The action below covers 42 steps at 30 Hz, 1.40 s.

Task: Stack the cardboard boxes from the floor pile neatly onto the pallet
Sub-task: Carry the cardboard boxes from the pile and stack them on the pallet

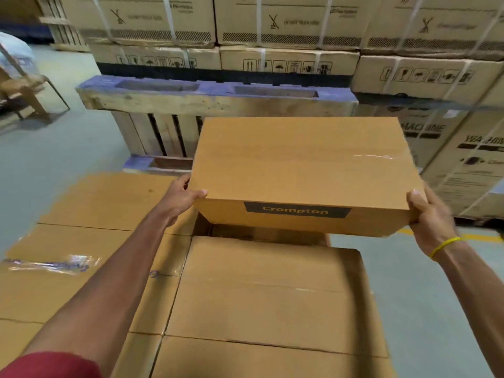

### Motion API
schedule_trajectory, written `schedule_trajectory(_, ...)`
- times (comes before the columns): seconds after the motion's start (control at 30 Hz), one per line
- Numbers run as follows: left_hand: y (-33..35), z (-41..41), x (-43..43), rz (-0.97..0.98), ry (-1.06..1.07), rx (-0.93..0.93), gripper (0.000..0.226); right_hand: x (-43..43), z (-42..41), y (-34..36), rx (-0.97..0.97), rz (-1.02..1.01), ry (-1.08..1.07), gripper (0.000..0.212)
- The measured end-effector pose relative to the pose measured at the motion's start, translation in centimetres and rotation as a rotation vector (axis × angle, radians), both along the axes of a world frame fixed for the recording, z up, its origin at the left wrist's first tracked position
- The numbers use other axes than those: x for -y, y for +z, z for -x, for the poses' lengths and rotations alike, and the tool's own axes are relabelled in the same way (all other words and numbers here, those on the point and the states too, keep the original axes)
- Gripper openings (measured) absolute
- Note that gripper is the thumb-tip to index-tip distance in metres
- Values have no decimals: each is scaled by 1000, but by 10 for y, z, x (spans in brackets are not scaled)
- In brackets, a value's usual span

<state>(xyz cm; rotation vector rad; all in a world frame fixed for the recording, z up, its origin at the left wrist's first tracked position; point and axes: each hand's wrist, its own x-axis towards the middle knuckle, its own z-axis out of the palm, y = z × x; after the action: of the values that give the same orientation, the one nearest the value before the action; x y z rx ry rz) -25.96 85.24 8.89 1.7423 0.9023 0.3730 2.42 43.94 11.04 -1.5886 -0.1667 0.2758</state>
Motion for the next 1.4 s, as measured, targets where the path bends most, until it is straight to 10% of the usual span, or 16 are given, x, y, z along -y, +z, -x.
schedule_trajectory(0.17, -92, -16, -39, -61, 41, -211, 62, -29, -40, -96, -61, 32, 96, 100)
schedule_trajectory(0.33, -168, -23, -73, -120, 88, -402, 88, -44, -57, -168, -109, 115, 182, 119)
schedule_trajectory(0.5, -187, -38, -58, -209, 89, -568, 45, -51, -50, -198, -174, 182, 179, 52)
schedule_trajectory(0.57, -194, -43, -50, -267, 104, -591, 31, -47, -50, -207, -198, 213, 186, 65)
schedule_trajectory(0.73, -197, -46, -33, -447, 107, -615, 37, -31, -68, -235, -276, 229, 194, 112)
schedule_trajectory(0.9, -216, -25, -10, -687, 88, -496, 70, -37, -71, -235, -316, 205, 166, 46)
schedule_trajectory(1.4, -242, -25, -4, -726, 43, -592, 96, -47, -76, -244, -386, 247, 267, 28)
